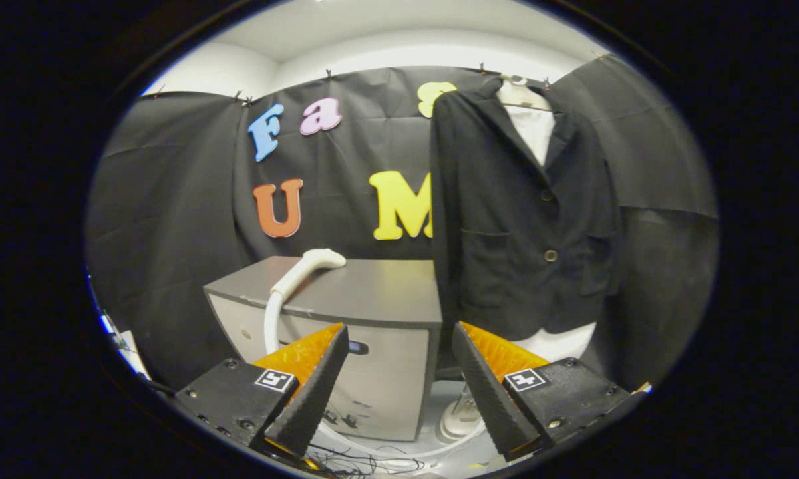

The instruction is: Iron the clothes twice with a garment steamer, once on the left side and once on the right side.

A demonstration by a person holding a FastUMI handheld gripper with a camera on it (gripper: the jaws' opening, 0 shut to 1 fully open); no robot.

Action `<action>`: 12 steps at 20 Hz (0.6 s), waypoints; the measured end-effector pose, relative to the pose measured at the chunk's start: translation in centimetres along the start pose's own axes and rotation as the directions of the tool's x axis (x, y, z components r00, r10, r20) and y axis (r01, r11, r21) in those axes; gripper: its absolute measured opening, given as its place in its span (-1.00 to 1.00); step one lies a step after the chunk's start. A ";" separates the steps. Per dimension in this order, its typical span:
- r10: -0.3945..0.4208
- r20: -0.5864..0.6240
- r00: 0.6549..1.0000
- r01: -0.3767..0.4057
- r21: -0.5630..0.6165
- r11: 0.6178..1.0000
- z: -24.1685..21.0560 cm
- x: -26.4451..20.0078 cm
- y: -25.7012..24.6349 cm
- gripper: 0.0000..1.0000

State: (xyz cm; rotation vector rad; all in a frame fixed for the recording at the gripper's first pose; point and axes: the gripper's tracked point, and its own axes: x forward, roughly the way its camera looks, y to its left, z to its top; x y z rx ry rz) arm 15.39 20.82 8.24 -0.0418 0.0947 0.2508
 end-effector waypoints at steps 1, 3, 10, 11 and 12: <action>0.018 -0.016 1.000 -0.019 -0.007 1.000 0.6 1.6 1.4 1.00; 0.073 -0.039 0.997 -0.073 -0.016 0.997 1.5 4.6 4.5 0.99; 0.198 -0.119 0.973 -0.206 -0.055 0.977 2.4 13.6 13.7 0.99; 0.213 -0.130 0.968 -0.222 -0.058 0.973 2.5 14.8 15.0 0.99; 0.228 -0.135 0.964 -0.238 -0.060 0.970 2.8 16.2 16.5 0.99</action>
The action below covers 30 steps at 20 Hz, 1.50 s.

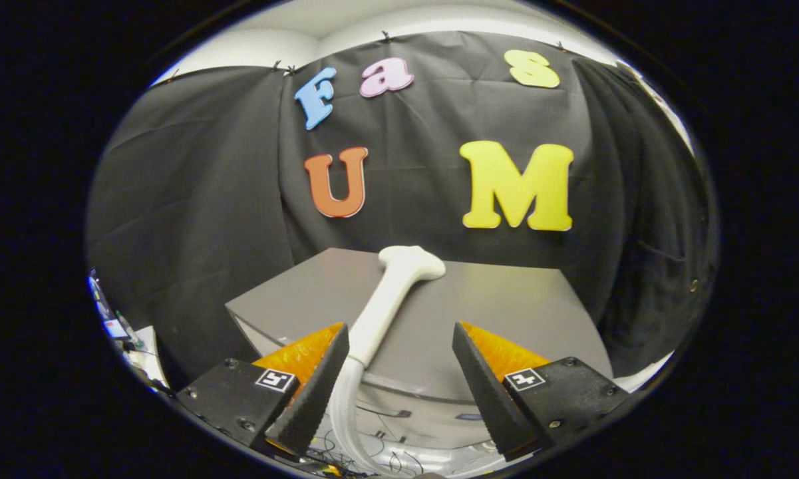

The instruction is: Iron the clothes twice with a garment steamer, once on the left side and once on the right side.

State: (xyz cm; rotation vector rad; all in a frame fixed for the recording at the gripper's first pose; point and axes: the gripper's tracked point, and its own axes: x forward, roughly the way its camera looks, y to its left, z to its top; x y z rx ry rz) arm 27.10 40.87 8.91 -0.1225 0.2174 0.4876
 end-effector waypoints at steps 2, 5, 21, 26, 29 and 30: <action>0.007 -0.019 1.000 -0.007 -0.009 1.000 0.5 2.9 1.2 0.98; -0.014 -0.078 0.997 0.013 -0.010 1.000 -0.1 6.4 1.5 0.95; 0.022 -0.213 0.977 0.024 0.207 0.978 -0.2 8.3 1.2 -0.26; 0.009 -0.116 0.993 0.011 0.169 0.986 2.3 3.3 0.4 -0.27; 0.016 -0.038 0.999 -0.009 0.178 0.984 4.9 -0.8 -0.2 -0.27; 0.016 -0.017 1.000 -0.013 0.174 0.985 5.6 -2.4 -0.5 -0.27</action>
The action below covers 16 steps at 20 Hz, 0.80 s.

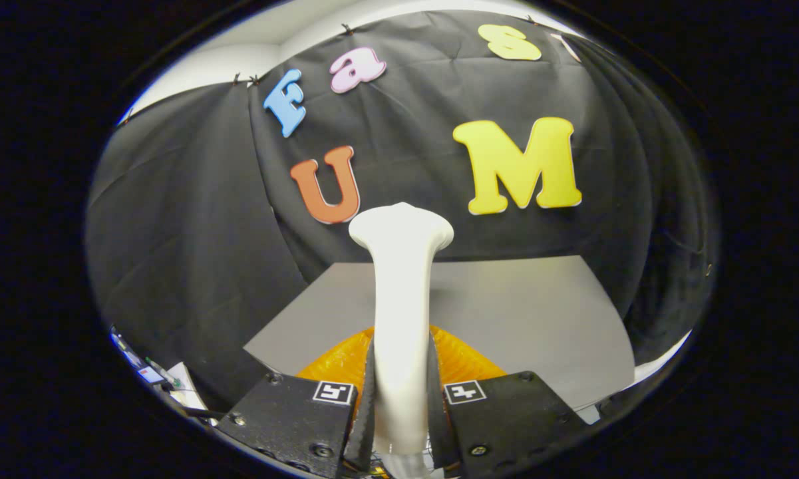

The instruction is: Iron the clothes twice with a garment steamer, once on the left side and once on the right side.

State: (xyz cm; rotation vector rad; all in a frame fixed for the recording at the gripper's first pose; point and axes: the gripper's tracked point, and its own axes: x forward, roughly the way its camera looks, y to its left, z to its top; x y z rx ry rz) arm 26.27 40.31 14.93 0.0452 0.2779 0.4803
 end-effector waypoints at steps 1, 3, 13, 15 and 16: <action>0.003 0.024 1.000 -0.003 -0.001 1.000 0.8 -1.6 -0.2 -0.27; 0.004 0.077 0.997 -0.003 -0.010 1.000 2.4 -5.3 -0.8 -0.28; -0.186 0.371 0.910 0.195 0.013 0.981 9.7 -22.7 -10.9 -0.28; -0.233 0.407 0.883 0.245 0.023 0.969 10.7 -25.3 -13.6 -0.28; -0.259 0.423 0.868 0.274 0.027 0.961 11.2 -26.2 -15.1 -0.28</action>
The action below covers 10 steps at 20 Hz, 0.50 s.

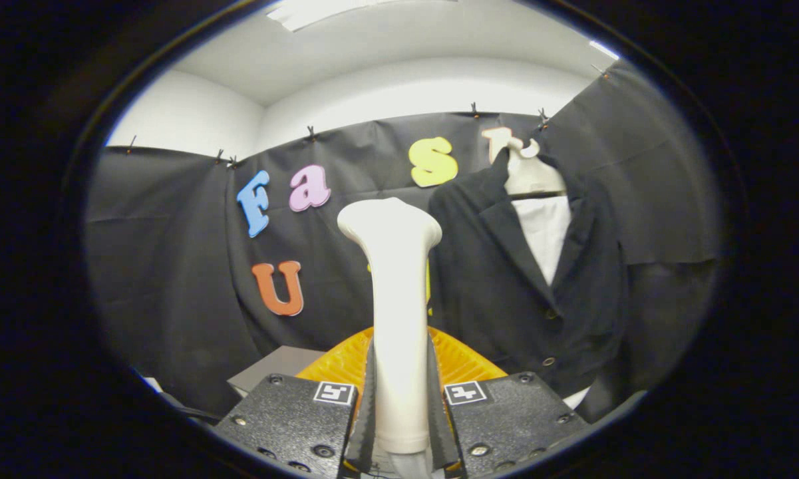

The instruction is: Iron the clothes twice with a garment steamer, once on the left side and once on the right side.

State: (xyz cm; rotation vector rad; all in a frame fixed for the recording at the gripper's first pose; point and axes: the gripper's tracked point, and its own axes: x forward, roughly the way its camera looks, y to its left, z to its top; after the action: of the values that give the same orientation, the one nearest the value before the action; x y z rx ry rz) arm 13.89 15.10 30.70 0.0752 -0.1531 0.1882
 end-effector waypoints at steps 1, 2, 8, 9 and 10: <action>-0.031 0.019 0.999 0.031 -0.008 0.999 0.7 -0.1 -1.8 -0.28; -0.060 0.033 0.998 0.060 -0.017 0.998 1.2 0.0 -3.2 -0.28; -0.105 0.042 0.994 0.106 -0.028 0.994 2.6 3.2 -8.1 -0.28; -0.107 0.038 0.993 0.108 -0.022 0.994 2.5 3.8 -8.7 -0.28; -0.110 0.032 0.993 0.111 -0.023 0.994 2.4 4.5 -9.2 -0.28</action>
State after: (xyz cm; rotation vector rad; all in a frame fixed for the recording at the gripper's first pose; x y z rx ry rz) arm 19.72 6.65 33.21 0.0616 -0.1810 0.0750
